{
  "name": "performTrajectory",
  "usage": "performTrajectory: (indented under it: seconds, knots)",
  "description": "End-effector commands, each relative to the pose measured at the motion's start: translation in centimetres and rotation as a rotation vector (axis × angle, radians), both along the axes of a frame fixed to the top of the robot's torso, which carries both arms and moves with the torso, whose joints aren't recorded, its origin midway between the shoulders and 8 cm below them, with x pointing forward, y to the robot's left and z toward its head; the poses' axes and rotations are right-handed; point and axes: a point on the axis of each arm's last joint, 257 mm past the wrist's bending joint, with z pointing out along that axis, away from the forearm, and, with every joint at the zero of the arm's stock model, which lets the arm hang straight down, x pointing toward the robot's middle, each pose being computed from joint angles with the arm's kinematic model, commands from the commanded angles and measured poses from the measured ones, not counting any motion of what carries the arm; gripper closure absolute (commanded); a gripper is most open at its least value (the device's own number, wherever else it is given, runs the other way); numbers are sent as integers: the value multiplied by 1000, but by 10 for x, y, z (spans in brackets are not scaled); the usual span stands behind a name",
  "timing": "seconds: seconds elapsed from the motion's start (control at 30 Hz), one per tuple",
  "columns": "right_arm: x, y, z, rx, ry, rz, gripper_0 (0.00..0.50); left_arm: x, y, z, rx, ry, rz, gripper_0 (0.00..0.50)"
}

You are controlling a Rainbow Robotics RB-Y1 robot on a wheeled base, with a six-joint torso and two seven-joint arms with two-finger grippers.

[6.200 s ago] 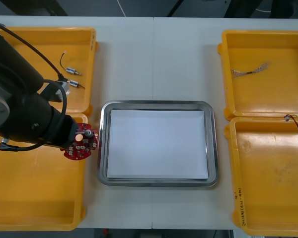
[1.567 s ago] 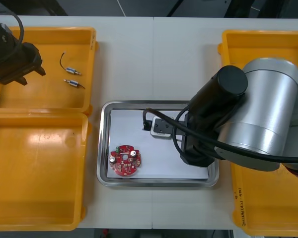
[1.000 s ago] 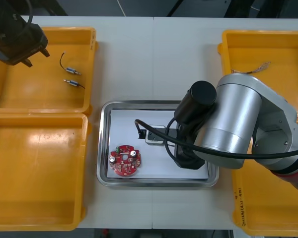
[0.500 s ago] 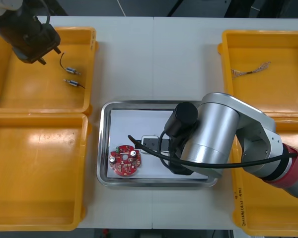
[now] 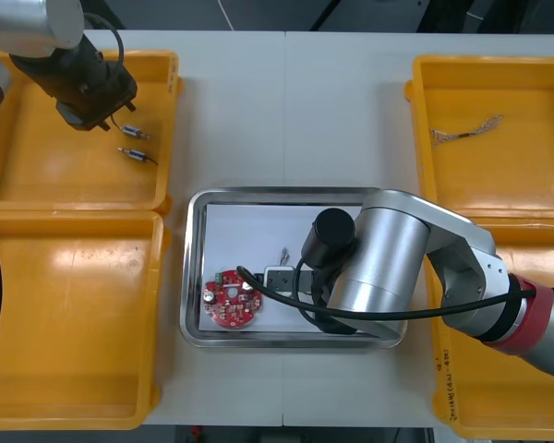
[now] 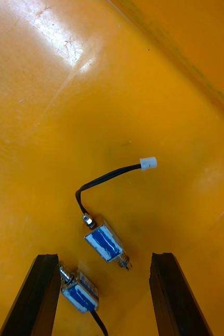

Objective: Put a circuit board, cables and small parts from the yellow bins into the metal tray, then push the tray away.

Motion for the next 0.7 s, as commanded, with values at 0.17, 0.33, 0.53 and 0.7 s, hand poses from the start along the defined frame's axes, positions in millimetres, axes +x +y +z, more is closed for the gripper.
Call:
performTrajectory:
  seconds: [0.17,0.33,0.53,0.7]
  knots:
    - [-8,-1,-8,-19,4,28,500,27,-25,15,-22,-80,55,0]
    - [-4,-1,-7,-24,-13,31,483,29,-27,5,-23,-81,58,0]
    - [-1,-3,-5,-27,-26,23,0,28,-33,-3,-25,-73,52,0]
    - [1,-2,0,-23,-41,22,0,27,-35,-8,-11,-66,47,0]
